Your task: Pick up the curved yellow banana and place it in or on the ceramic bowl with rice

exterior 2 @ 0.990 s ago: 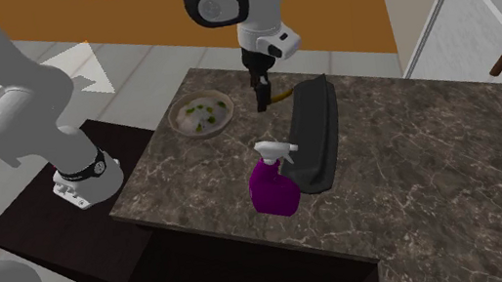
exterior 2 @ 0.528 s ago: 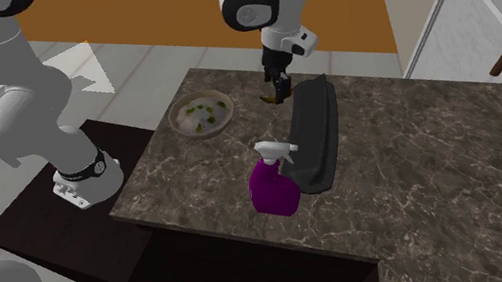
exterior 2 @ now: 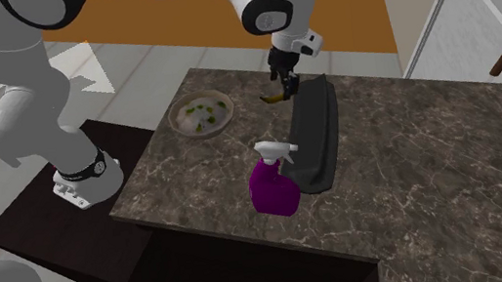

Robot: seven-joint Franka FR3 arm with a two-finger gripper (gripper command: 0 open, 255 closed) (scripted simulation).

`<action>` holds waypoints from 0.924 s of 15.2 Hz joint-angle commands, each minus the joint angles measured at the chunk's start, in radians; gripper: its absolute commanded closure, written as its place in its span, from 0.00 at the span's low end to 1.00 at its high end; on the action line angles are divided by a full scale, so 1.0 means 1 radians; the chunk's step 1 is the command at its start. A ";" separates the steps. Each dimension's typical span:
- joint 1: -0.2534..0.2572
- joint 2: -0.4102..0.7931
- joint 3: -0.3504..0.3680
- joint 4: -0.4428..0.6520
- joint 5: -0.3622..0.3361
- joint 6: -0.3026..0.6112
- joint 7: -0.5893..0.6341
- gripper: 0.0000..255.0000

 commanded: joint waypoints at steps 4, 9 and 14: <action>0.006 0.034 0.000 -0.034 -0.005 0.072 0.003 0.00; 0.005 0.034 0.001 -0.034 -0.005 0.072 0.003 0.00; 0.008 0.050 0.000 -0.020 -0.009 0.074 0.005 1.00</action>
